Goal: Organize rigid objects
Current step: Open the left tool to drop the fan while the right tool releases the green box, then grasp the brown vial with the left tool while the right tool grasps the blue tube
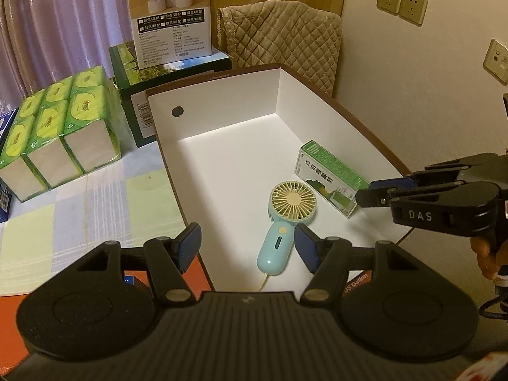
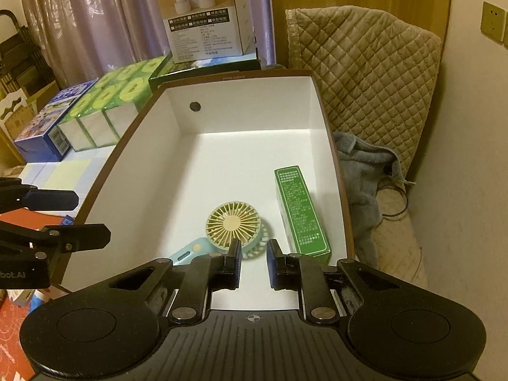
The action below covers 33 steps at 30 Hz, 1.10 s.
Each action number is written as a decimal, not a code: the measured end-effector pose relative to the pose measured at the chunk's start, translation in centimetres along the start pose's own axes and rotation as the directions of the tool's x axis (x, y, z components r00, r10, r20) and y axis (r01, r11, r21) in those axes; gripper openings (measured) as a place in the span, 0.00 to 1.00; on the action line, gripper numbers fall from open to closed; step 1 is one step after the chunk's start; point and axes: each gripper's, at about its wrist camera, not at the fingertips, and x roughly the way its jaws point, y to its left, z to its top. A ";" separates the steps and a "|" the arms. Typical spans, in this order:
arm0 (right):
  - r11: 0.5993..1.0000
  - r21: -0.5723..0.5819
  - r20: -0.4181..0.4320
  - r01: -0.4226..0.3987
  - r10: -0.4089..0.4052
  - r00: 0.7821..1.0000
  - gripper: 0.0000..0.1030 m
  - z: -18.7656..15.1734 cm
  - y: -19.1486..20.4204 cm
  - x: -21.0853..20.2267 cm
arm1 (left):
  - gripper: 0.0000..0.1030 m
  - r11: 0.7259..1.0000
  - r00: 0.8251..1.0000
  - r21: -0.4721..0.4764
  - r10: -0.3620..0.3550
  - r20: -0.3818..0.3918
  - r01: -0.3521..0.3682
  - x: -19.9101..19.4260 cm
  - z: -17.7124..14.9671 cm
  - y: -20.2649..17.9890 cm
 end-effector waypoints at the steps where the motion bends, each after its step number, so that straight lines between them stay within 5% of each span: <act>1: 1.000 0.001 0.000 -0.001 0.001 1.000 0.13 0.0 0.0 -0.1 | 0.59 1.000 1.000 0.002 0.000 0.001 0.000 -0.1 0.0 0.0; 6: 1.000 0.014 -0.004 -0.002 0.003 1.000 0.14 0.0 0.2 -0.7 | 0.60 1.000 1.000 0.009 -0.003 0.011 0.003 -0.8 -0.2 -0.1; 13: 0.997 0.082 -0.008 0.007 -0.006 1.000 0.34 -0.2 0.7 -2.2 | 0.60 1.000 1.000 0.011 -0.010 0.029 0.010 -2.5 -0.8 0.6; 19: 0.995 0.095 0.039 -0.022 0.018 0.999 0.37 -0.8 2.8 -4.2 | 0.60 1.000 0.999 -0.004 -0.011 0.049 0.011 -5.1 -2.4 2.3; 33: 0.985 0.041 0.010 -0.165 0.165 0.986 0.42 -5.2 12.6 -5.5 | 0.60 0.987 0.991 -0.099 0.133 0.026 -0.130 -13.8 -11.3 12.9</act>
